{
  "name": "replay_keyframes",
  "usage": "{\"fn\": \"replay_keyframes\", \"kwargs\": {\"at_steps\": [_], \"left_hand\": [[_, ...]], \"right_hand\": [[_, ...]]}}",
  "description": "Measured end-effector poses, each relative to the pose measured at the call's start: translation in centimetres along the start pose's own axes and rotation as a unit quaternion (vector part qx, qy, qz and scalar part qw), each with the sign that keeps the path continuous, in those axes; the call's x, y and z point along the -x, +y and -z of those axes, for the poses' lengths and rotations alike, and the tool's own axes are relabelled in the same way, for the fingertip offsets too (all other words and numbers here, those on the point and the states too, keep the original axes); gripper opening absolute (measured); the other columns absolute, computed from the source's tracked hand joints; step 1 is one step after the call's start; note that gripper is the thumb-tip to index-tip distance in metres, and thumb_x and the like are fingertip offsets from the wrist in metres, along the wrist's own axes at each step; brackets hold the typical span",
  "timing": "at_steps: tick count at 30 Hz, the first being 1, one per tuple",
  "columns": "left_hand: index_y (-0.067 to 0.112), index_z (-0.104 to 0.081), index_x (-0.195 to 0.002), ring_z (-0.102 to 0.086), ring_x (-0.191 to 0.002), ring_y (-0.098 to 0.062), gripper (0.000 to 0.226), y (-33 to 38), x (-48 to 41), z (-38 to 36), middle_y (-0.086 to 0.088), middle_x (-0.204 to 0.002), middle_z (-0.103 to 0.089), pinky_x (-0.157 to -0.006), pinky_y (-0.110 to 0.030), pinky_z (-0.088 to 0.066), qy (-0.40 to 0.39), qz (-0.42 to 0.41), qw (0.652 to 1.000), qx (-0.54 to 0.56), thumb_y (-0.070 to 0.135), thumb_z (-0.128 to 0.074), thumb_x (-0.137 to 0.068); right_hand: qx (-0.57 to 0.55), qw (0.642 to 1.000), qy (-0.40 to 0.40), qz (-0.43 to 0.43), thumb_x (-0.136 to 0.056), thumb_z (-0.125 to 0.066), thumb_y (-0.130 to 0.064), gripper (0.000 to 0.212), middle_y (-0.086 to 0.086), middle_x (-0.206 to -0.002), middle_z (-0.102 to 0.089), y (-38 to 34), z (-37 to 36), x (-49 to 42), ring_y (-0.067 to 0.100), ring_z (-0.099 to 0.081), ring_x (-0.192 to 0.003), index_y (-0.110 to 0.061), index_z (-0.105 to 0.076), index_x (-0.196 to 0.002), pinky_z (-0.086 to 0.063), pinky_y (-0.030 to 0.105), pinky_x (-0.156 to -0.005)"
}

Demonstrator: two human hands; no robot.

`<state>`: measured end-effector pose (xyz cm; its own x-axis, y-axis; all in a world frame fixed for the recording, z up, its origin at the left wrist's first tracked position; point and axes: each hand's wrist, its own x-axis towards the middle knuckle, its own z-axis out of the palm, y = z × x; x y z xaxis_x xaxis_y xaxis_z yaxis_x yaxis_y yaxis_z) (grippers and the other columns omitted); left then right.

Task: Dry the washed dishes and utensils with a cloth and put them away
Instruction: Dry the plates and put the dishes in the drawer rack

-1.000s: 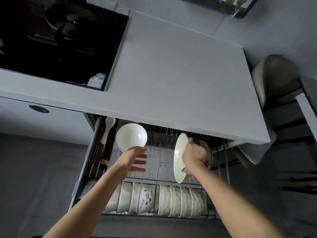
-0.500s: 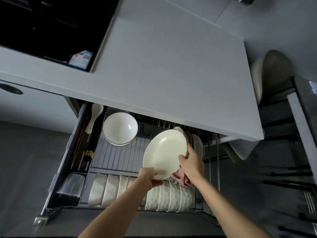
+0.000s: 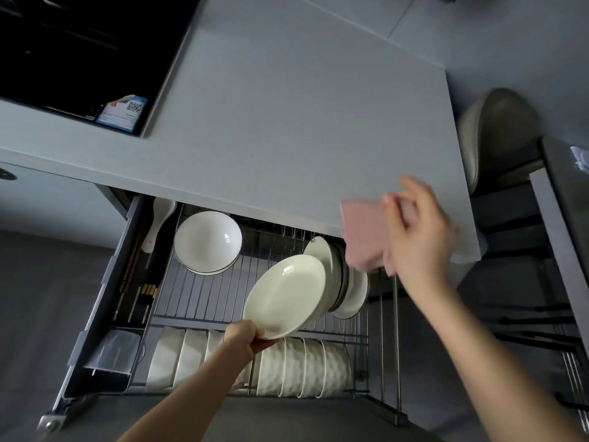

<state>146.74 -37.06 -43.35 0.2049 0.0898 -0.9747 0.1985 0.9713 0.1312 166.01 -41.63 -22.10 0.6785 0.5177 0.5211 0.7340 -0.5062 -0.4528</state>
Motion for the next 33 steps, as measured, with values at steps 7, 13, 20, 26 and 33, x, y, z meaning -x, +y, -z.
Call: {"fn": "replay_keyframes", "kwargs": {"at_steps": [7,13,20,26,33], "left_hand": [[-0.015,-0.043,-0.122,-0.054,-0.077,-0.043,0.044,0.7,-0.3,-1.0,-0.026,-0.095,-0.052,-0.033,-0.042,-0.050,0.006,0.009,1.000,-0.009,-0.026,-0.030,-0.081],[-0.013,-0.040,-0.124,-0.056,-0.088,-0.047,0.043,0.8,-1.1,-2.0,-0.031,-0.108,-0.049,-0.031,-0.039,-0.049,-0.017,0.052,0.998,-0.034,-0.024,-0.028,-0.085],[-0.024,-0.046,-0.088,-0.061,-0.039,-0.038,0.024,0.9,-2.2,-3.3,-0.031,-0.082,-0.053,-0.032,-0.037,-0.049,-0.091,0.154,0.984,-0.020,-0.018,-0.022,-0.090],[-0.019,-0.053,-0.073,-0.057,-0.031,-0.024,0.032,-0.1,-4.1,-4.4,-0.024,-0.051,-0.060,-0.029,-0.023,-0.045,-0.114,0.188,0.975,-0.030,-0.010,-0.030,-0.093],[-0.002,-0.051,-0.062,-0.042,-0.022,-0.007,0.031,0.0,-6.0,-5.0,-0.008,-0.037,-0.051,-0.027,-0.013,-0.036,-0.103,0.137,0.963,-0.208,-0.004,-0.039,-0.089]], "right_hand": [[0.287,0.931,-0.220,0.042,-0.091,-0.056,-0.042,0.050,0.007,-0.145,-0.046,0.4,-2.6,-4.9,0.037,-0.048,-0.126,-0.029,-0.047,-0.139,-0.048,0.043,-0.087],[0.198,0.935,-0.277,0.095,-0.084,-0.048,-0.049,0.041,0.005,-0.090,-0.073,1.9,-1.8,8.4,0.027,-0.070,-0.076,-0.019,-0.072,-0.099,-0.055,0.034,-0.060],[0.181,0.769,-0.460,0.405,-0.061,-0.085,-0.038,0.037,-0.002,-0.088,-0.066,5.7,-5.9,8.4,0.023,-0.062,-0.095,-0.028,-0.072,-0.094,-0.022,0.057,-0.110],[0.136,0.751,-0.484,0.428,-0.058,-0.088,-0.016,0.025,-0.004,-0.060,-0.048,6.2,-8.6,6.9,0.018,-0.053,-0.064,-0.018,-0.065,-0.065,-0.025,0.054,-0.107],[0.167,0.722,-0.534,0.407,-0.065,-0.085,-0.015,0.028,-0.009,-0.057,-0.041,7.3,-9.5,7.6,0.016,-0.041,-0.064,-0.024,-0.059,-0.063,-0.030,0.041,-0.094]]}}
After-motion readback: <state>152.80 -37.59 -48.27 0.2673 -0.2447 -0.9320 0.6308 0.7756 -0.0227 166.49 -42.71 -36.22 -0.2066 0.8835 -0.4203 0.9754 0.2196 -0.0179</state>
